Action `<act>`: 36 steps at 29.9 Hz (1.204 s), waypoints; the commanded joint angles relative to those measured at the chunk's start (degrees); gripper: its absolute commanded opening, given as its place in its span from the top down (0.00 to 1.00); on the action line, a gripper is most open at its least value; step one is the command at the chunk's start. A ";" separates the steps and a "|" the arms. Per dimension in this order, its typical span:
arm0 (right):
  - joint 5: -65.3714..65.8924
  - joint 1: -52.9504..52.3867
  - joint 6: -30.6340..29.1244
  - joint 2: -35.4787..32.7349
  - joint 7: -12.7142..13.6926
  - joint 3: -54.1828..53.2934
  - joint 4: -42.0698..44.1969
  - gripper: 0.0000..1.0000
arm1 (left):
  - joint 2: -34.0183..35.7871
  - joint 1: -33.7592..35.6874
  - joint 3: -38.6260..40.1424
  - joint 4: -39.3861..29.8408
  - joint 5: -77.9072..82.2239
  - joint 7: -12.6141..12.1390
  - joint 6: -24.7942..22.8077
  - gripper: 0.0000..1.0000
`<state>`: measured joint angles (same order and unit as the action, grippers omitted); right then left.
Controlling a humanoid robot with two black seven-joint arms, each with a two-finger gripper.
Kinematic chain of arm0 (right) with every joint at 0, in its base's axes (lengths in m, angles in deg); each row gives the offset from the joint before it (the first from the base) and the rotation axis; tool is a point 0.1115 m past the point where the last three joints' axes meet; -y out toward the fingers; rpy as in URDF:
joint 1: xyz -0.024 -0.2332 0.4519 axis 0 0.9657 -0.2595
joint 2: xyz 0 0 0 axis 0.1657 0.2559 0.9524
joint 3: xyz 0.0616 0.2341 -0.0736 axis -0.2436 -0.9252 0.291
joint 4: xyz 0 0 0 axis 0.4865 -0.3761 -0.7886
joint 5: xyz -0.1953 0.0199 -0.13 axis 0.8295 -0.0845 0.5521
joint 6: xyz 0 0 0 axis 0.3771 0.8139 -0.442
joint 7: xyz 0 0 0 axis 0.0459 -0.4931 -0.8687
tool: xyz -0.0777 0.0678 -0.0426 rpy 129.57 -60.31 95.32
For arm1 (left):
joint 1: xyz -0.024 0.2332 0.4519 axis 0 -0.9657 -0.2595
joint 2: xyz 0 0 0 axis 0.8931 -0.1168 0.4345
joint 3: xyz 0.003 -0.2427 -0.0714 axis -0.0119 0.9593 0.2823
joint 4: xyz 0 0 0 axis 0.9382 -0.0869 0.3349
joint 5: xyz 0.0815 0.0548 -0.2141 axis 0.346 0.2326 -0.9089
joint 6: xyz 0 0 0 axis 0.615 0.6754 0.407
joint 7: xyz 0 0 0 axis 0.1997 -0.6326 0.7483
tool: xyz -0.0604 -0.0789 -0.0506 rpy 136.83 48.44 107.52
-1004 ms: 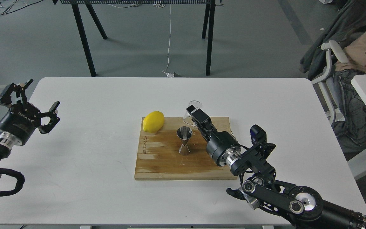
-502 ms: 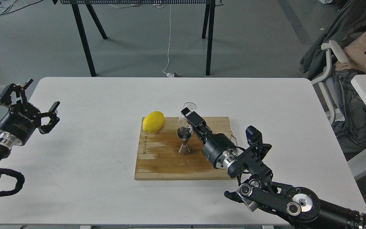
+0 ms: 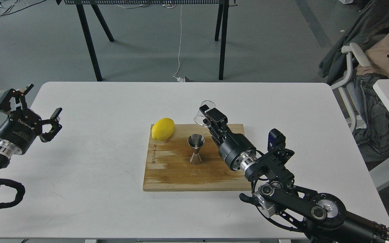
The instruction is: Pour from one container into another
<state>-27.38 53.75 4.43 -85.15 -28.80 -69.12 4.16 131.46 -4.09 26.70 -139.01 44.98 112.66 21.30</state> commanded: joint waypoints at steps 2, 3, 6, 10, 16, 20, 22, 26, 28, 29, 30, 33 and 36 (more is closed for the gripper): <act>-13.50 3.23 0.00 0.31 -0.89 -10.53 -5.03 0.67 | 0.00 0.03 -0.06 0.36 0.00 0.01 0.00 0.00; -16.84 4.29 0.00 0.49 -0.98 -13.34 -5.82 0.67 | 0.00 -0.06 -0.06 0.36 0.00 0.01 0.00 0.00; -27.20 8.59 0.00 1.89 -1.50 -23.26 -7.59 0.66 | -0.09 -0.06 -0.06 0.36 0.00 0.01 0.00 0.00; -42.32 14.31 -3.03 3.91 -2.03 -36.37 -7.50 0.67 | -0.09 -0.06 -0.06 0.45 0.00 0.01 0.00 0.00; -63.60 20.81 -4.18 4.18 -1.77 -49.92 -4.79 0.67 | -0.18 -0.32 -0.15 0.45 0.09 0.01 0.00 0.00; -68.54 22.32 -3.92 4.18 -1.42 -52.91 -0.39 0.67 | -0.18 -0.32 -0.15 0.62 0.09 0.01 0.00 0.00; -70.47 22.58 -3.66 4.18 -1.41 -53.09 1.72 0.67 | -0.27 -0.32 -0.15 0.45 0.09 0.01 0.00 0.00; -73.29 22.76 -2.61 4.18 -1.59 -53.18 4.71 0.67 | -0.79 -0.24 -0.15 0.62 0.09 0.01 0.00 0.00; -73.56 22.76 -1.38 4.27 -1.50 -53.18 6.20 0.67 | -0.97 -0.24 -0.15 0.89 0.09 0.01 0.00 0.00; -73.56 22.76 -1.20 4.27 -1.50 -53.10 6.73 0.67 | -0.97 -0.24 -0.15 1.32 0.09 0.01 0.00 0.00; -73.65 22.84 -1.02 4.27 -1.50 -53.09 7.08 0.67 | -0.97 -0.24 -0.15 1.59 0.18 0.01 0.00 0.00; -73.65 22.93 -0.23 4.35 -1.50 -53.01 7.53 0.67 | -0.97 -0.24 -0.15 1.59 0.18 0.01 0.00 0.00; -73.65 22.93 0.00 4.27 -1.50 -52.92 7.53 0.67 | -0.97 -0.32 -0.15 1.59 0.18 0.01 0.00 0.00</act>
<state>-101.02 76.66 4.15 -80.80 -30.31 -122.15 11.62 130.50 -4.34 26.54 -137.44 45.16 112.67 21.30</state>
